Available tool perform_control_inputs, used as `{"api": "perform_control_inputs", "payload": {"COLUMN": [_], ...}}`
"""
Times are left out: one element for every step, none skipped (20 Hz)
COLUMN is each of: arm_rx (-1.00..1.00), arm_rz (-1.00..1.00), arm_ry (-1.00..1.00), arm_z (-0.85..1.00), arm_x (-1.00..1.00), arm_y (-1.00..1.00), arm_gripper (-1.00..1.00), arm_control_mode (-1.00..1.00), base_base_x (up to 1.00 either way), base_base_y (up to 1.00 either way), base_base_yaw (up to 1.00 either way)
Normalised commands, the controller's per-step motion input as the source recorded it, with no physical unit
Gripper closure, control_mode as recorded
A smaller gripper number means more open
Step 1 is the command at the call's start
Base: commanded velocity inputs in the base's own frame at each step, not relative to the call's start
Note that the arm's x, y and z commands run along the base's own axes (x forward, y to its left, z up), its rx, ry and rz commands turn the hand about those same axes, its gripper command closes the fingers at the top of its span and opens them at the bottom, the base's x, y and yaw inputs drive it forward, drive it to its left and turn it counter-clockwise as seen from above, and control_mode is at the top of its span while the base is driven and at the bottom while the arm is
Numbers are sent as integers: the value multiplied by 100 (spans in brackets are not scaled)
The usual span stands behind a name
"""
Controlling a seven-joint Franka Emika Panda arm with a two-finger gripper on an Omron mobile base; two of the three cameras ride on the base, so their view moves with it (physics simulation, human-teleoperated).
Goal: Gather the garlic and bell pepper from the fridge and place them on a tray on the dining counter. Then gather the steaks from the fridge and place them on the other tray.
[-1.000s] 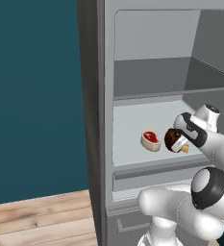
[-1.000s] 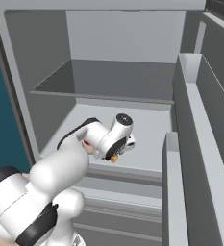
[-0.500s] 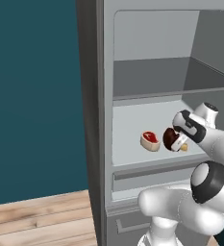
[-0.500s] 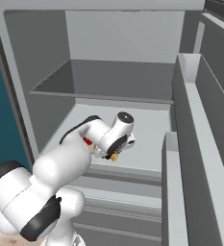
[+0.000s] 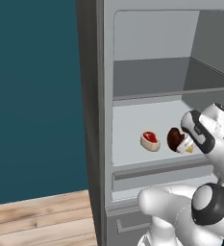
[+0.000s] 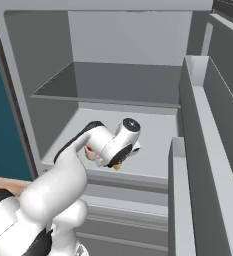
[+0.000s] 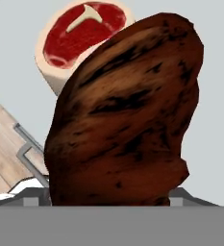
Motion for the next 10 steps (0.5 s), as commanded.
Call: {"api": "perform_control_inputs", "payload": {"arm_rx": [0,0,-1,-2,-5,-5,-7,-6,-5,-5], "arm_rz": [0,0,0,0,0,0,0,0,0,0], "arm_ry": [0,0,0,0,0,0,-4,-13,-17,-19], "arm_z": [91,96,100,89,66,39,15,3,3,8], "arm_x": [-84,-86,-89,-95,-100,-100,-100,-100,-100,-100], "arm_y": [0,0,0,0,0,0,6,10,9,9], "arm_gripper": [100,100,100,100,100,100,100,100,100,100], "arm_control_mode": [-100,-100,-100,-100,-100,-100,-100,-100,-100,-100], "base_base_x": [0,0,0,0,0,0,0,0,0,0], "base_base_y": [0,0,0,0,0,0,0,0,0,0], "base_base_yaw": [0,0,0,0,0,0,0,0,0,0]}}
